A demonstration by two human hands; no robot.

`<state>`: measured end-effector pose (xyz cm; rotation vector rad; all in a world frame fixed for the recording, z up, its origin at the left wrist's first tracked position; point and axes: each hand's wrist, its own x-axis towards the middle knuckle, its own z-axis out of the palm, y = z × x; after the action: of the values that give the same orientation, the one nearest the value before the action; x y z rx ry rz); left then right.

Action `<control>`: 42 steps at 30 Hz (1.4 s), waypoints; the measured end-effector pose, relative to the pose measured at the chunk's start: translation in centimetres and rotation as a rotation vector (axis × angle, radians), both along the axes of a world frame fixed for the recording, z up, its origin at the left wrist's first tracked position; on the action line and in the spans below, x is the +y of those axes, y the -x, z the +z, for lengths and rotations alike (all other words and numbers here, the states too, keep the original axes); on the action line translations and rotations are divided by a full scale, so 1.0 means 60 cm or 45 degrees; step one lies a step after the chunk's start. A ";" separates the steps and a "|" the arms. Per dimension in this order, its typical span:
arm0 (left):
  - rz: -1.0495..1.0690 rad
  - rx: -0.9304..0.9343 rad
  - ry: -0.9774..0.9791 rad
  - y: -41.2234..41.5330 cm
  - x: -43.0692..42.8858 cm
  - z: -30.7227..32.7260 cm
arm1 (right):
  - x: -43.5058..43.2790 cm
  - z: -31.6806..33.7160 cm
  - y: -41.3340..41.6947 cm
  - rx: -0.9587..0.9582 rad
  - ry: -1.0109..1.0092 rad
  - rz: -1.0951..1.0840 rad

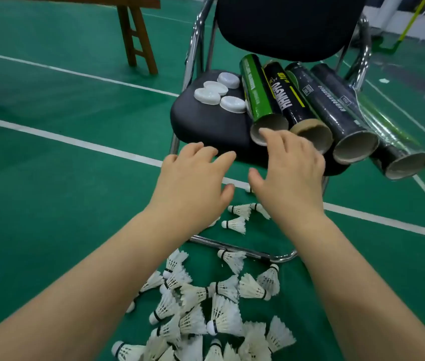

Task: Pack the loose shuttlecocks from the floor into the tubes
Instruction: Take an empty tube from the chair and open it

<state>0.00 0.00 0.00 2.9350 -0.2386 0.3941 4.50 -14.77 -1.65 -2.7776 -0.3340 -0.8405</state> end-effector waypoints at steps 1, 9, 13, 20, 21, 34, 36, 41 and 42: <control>-0.002 -0.001 0.011 0.002 0.004 0.002 | 0.004 0.003 -0.009 -0.061 -0.005 -0.010; 0.036 -0.101 0.015 0.032 0.046 0.008 | 0.027 -0.005 -0.093 -0.128 0.303 -0.111; 0.052 -0.143 0.044 0.048 0.059 0.023 | 0.021 0.012 -0.123 0.046 0.616 -0.192; 0.078 -0.220 0.021 0.094 0.082 0.036 | 0.029 0.047 -0.094 -0.059 0.401 -0.125; 0.093 -0.221 -0.003 0.101 0.085 0.040 | 0.028 0.050 -0.082 -0.098 0.348 -0.097; 0.059 -0.347 -0.123 0.213 0.065 0.120 | 0.024 0.098 0.184 -0.578 -0.197 0.166; -0.009 -0.453 -0.114 0.230 0.067 0.127 | 0.041 0.114 0.239 -0.577 -0.207 0.285; -0.237 -0.884 -0.017 0.262 0.084 0.131 | 0.067 0.139 0.356 -0.569 -0.187 0.565; -0.279 -0.943 -0.017 0.272 0.087 0.135 | 0.068 0.143 0.372 -0.563 -0.191 0.604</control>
<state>-16.33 5.25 8.09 2.5944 -0.6390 1.4200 -17.82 -10.67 6.93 -2.2084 -0.9153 -1.2700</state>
